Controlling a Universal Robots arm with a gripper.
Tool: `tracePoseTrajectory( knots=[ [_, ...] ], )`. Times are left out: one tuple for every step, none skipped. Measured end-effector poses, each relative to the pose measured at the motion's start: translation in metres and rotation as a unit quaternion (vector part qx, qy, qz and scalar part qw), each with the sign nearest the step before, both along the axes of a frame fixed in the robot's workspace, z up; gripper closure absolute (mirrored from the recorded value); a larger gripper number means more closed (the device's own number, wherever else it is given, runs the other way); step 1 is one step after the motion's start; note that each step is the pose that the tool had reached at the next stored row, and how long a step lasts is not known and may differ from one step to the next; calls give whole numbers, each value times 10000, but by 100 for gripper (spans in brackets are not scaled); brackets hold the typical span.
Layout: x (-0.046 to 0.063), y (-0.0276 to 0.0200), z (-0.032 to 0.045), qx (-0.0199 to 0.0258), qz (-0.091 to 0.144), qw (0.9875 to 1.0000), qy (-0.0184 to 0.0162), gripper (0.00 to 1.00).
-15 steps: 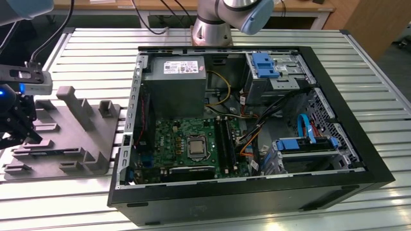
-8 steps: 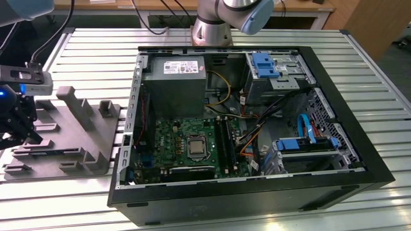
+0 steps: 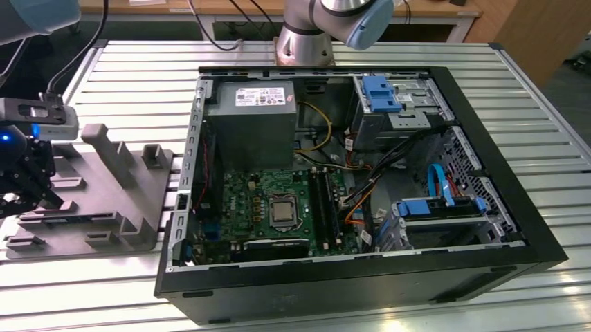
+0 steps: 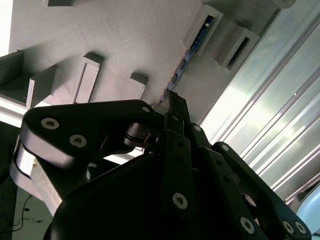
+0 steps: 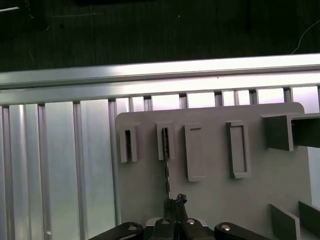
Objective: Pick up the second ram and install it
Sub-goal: 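Pick up the second ram and move it above second insertion slot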
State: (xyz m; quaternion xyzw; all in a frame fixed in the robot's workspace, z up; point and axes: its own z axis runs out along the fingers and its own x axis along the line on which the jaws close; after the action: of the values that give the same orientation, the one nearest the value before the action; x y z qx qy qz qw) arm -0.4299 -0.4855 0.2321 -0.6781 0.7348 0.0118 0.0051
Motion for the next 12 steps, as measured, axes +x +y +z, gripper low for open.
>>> tracePoseTrajectory(
  knots=[
    [0,0,-98,0,0,10000,-4,90],
    [0,0,-109,0,2,10000,-9,90],
    [-1,0,-110,-1,3,10000,-9,90],
    [-3,0,-116,-1,3,10000,-11,90],
    [-10,1,-126,-1,4,10000,-17,90],
    [-21,1,-136,0,6,10000,-26,90],
    [-36,0,-145,-1,9,10000,-40,90],
    [-42,0,-153,0,12,10000,-47,90],
    [-44,0,-162,1,16,10000,-52,90],
    [-48,0,-169,1,19,10000,-55,90],
    [-50,0,-174,1,20,10000,-56,90],
    [-50,0,-174,0,20,10000,-55,90]
  ],
)
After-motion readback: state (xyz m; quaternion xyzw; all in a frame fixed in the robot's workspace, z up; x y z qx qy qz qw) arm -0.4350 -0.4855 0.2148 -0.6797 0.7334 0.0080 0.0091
